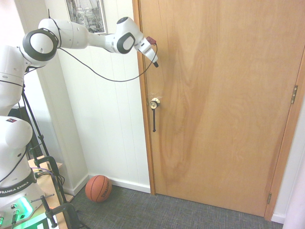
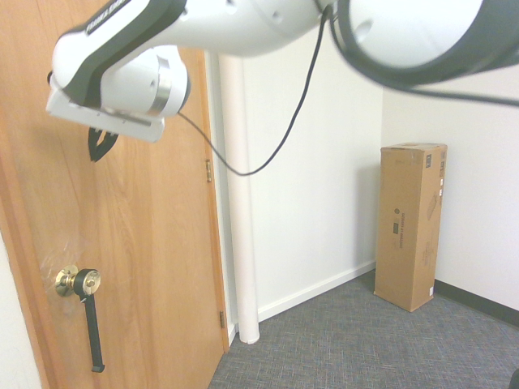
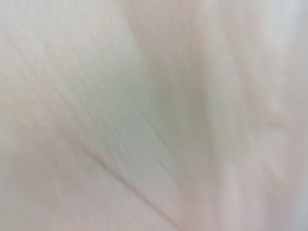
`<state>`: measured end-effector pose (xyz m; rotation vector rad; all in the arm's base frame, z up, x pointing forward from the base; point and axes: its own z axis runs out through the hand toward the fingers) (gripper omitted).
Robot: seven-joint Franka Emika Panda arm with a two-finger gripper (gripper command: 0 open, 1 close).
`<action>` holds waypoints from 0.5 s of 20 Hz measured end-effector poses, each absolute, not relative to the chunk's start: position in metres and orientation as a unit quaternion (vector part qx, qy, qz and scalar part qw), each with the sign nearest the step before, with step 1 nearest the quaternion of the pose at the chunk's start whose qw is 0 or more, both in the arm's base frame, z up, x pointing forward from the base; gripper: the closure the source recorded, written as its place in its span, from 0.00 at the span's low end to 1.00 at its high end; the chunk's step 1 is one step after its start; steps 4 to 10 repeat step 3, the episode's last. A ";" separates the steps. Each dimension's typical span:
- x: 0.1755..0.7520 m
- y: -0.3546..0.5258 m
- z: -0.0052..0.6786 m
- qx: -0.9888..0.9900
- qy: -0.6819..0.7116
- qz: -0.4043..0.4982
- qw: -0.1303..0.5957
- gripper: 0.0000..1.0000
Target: Close the door
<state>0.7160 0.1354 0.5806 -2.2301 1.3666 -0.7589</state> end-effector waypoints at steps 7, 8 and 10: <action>0.711 0.142 0.585 -0.832 0.490 -0.201 0.166 0.00; 0.711 0.142 0.585 -0.832 0.490 -0.201 0.166 0.00; 0.711 0.142 0.585 -0.832 0.490 -0.201 0.166 0.00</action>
